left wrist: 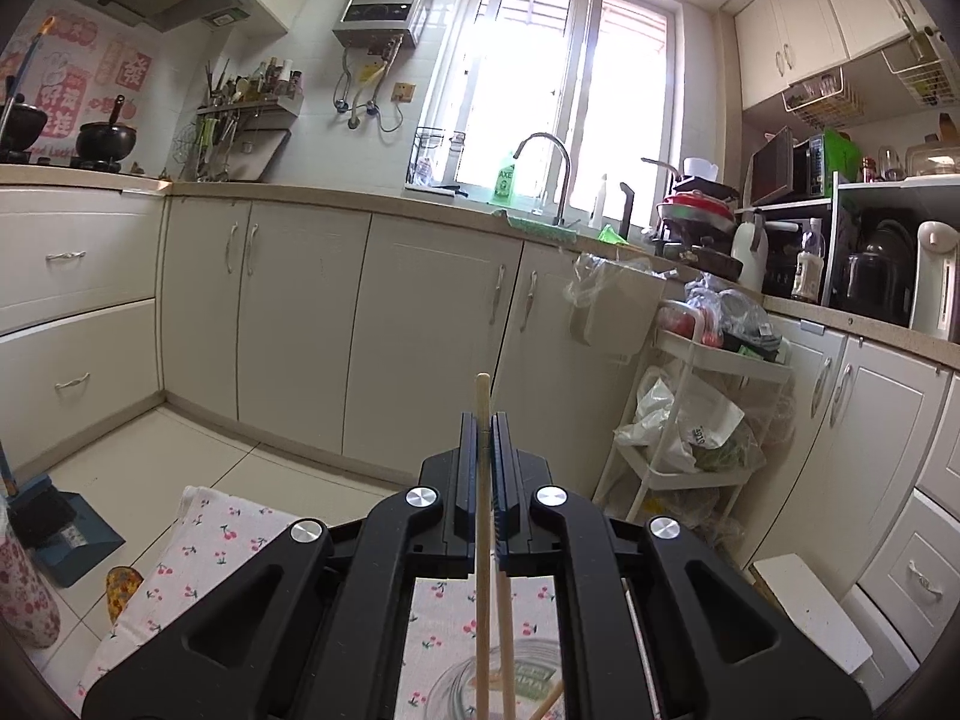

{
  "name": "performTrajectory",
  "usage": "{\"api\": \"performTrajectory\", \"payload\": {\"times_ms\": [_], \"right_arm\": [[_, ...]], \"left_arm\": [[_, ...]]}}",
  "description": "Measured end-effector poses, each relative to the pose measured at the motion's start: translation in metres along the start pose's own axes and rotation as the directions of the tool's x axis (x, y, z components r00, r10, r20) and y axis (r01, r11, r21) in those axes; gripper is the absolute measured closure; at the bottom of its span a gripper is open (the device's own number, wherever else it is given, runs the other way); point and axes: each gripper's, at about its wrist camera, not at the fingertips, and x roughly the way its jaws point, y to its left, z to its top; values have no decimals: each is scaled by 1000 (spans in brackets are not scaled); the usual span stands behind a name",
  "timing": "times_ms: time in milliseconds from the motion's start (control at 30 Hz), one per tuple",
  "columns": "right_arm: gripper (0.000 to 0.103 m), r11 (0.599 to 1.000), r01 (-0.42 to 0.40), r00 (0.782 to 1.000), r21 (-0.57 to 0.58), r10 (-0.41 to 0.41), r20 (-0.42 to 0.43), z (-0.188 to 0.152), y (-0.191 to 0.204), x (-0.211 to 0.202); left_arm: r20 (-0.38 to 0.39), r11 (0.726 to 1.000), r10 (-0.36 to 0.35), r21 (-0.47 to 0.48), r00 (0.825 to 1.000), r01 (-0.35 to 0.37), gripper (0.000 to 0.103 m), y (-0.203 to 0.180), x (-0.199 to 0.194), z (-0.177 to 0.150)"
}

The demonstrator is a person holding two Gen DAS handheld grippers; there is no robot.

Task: Organize utensils

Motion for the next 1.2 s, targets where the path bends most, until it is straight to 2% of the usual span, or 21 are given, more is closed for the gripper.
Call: {"api": "performTrajectory", "payload": {"times_ms": [167, 233, 300, 367, 467, 600, 800, 867, 900, 1000, 1100, 1200], "right_arm": [[97, 1000, 12, 1000, -9, -12, -3, 1, 2, 1], [97, 999, 32, 999, -23, -32, -9, 1, 5, 1], [97, 998, 54, 998, -34, -54, -18, 2, 8, 1], [97, 995, 83, 996, -62, -85, -29, 4, 13, 2], [97, 982, 137, 989, -130, -143, -37, 6, 22, 6], [97, 944, 219, 971, -247, -235, -39, 10, 37, 15], [96, 889, 294, 949, -351, -316, -6, 6, 50, 22], [88, 893, 284, 952, -351, -305, -8, 5, 50, 22], [78, 906, 250, 961, -341, -274, -22, 6, 50, 22], [75, 897, 259, 958, -358, -287, -25, 4, 54, 23], [76, 880, 278, 952, -385, -307, -15, 1, 59, 25], [90, 846, 312, 940, -431, -340, 15, -3, 62, 26]], "left_arm": [[-41, 1000, -10, 23, 999, 11, 96, 4, -10, -1], [-51, 999, -11, 30, 999, 12, 88, 6, -18, 0], [-44, 999, -5, 38, 999, 7, 70, 10, -33, 1], [-33, 999, 0, 38, 999, 2, 60, 15, -46, 2], [-47, 1000, 11, 11, 999, -10, 54, 29, -66, -1], [-97, 999, 27, -15, 995, -28, 49, 50, -85, -12], [-184, 997, 58, -31, 981, -65, 46, 79, -103, -39], [-208, 996, 68, -35, 976, -77, 44, 86, -108, -49], [-220, 996, 70, -39, 973, -81, 43, 89, -109, -53], [-254, 995, 76, -45, 964, -90, 42, 97, -113, -64], [-276, 993, 83, -54, 957, -102, 41, 103, -116, -74], [-293, 992, 90, -60, 952, -112, 40, 107, -117, -81]]}}
